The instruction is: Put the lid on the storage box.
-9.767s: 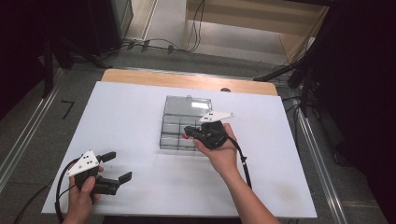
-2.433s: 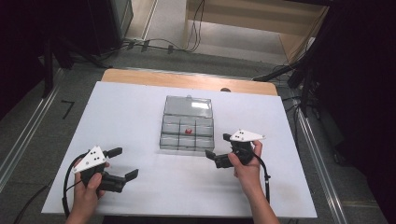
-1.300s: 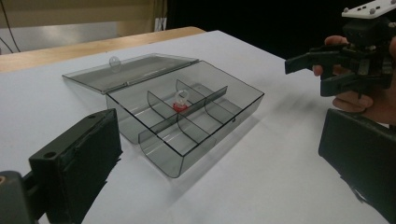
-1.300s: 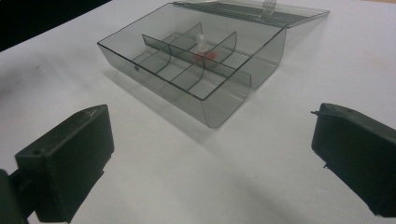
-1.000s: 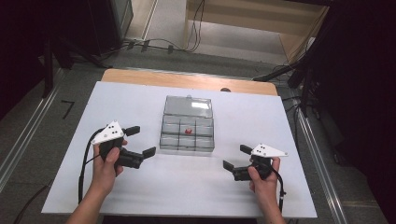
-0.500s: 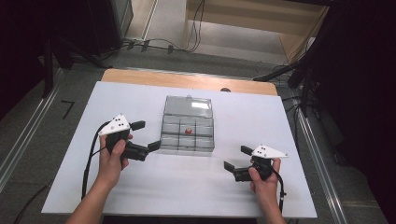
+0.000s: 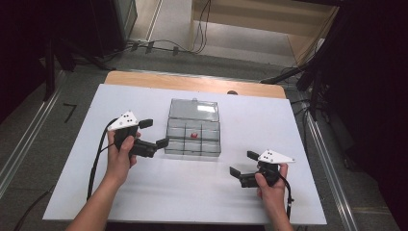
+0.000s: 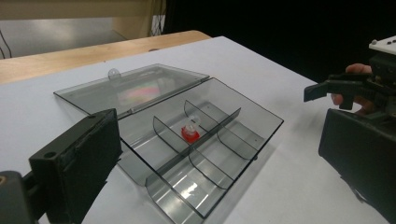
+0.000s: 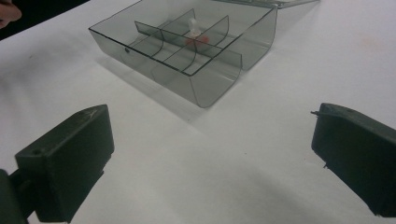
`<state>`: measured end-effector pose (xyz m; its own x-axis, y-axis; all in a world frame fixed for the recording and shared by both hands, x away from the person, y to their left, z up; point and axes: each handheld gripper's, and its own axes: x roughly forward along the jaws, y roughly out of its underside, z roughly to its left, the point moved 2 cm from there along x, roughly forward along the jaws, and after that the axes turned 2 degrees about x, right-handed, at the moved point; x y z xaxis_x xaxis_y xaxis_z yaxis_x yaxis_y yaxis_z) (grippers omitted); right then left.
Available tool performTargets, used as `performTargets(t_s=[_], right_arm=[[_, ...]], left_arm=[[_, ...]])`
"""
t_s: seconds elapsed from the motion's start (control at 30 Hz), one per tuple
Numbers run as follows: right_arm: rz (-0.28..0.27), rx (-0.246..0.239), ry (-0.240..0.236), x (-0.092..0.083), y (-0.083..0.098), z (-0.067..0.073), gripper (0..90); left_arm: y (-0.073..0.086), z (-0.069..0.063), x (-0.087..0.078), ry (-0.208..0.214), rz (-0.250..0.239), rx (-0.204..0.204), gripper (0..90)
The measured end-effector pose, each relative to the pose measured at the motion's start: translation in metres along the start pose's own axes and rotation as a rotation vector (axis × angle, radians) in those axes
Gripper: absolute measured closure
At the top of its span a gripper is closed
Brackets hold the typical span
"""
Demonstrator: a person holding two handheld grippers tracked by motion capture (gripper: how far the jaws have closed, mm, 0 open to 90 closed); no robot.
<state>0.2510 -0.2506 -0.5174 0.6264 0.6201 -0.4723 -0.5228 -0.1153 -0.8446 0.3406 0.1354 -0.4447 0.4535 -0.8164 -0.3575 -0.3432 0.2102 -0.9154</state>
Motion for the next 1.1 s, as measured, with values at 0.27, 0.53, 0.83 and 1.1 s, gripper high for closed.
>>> performTargets(t_s=[0.27,0.53,0.83,1.1], right_arm=[[0.004,0.004,0.0,0.001,0.001,0.0,0.0],[0.008,0.006,-0.003,0.002,0.001,0.001,0.0],[0.011,0.005,-0.004,0.004,0.002,0.001,0.0],[0.014,0.006,-0.009,0.005,0.002,0.002,0.0]], left_arm=[[-0.009,0.005,0.013,0.003,0.018,0.009,0.0],[-0.009,0.016,0.024,-0.001,0.029,-0.017,0.0],[-0.01,0.031,0.033,-0.007,0.038,-0.051,0.0],[-0.011,0.041,0.044,-0.013,0.051,-0.073,0.0]])
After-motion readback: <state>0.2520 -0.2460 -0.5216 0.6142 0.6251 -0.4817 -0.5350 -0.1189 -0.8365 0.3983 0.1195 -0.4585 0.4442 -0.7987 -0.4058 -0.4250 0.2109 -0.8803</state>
